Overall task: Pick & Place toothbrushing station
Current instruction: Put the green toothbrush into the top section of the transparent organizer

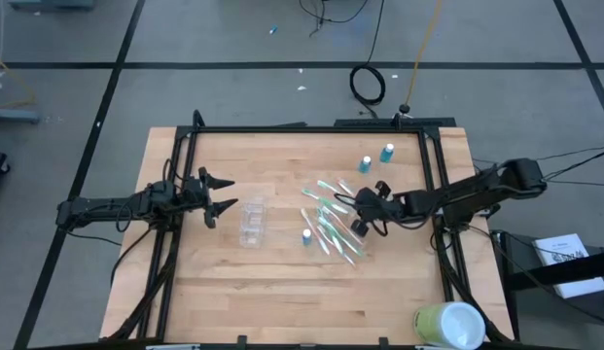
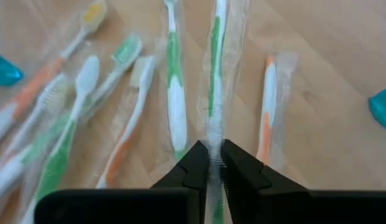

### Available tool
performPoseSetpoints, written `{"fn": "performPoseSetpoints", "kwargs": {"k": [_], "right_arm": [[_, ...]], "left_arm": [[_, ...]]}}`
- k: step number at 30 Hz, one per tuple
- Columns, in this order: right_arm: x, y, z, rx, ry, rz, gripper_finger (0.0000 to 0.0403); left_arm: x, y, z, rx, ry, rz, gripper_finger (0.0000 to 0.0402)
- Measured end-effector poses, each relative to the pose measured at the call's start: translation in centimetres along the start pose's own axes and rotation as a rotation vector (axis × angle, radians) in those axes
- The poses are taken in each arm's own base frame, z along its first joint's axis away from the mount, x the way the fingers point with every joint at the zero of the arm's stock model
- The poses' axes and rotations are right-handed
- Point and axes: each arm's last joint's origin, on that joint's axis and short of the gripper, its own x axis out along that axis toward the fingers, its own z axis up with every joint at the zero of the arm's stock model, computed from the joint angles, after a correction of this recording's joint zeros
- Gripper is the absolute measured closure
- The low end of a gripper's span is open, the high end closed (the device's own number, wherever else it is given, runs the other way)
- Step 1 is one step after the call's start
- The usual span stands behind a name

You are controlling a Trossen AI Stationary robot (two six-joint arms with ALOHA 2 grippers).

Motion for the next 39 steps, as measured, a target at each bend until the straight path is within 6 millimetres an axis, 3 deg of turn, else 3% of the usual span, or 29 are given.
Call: {"fn": "performPoseSetpoints", "kwargs": {"k": [15, 22, 32, 35, 39], "right_arm": [[-2.2, 0.7, 3.1, -0.118, -0.276, 0.133, 0.0385], [-2.7, 1.5, 3.8, -0.159, -0.343, 0.272, 0.0385], [-4.0, 3.2, 4.2, -0.269, -0.464, 0.435, 0.0385], [-4.4, 3.7, 4.3, -0.292, -0.507, 0.469, 0.0385], [-4.6, 3.9, 4.4, -0.321, -0.537, 0.471, 0.0385]], "left_arm": [[0.0, 0.0, 0.0, 0.0, -0.001, 0.0, 0.0119], [0.0, 0.0, 0.0, 0.002, -0.002, 0.001, 0.0119], [0.0, 0.1, 0.6, 0.145, -0.06, 0.035, 0.0119], [0.0, 0.1, 0.7, 0.089, -0.069, 0.032, 0.0119], [-0.1, 0.0, 1.1, -0.111, -0.111, -0.002, 0.0119]]}}
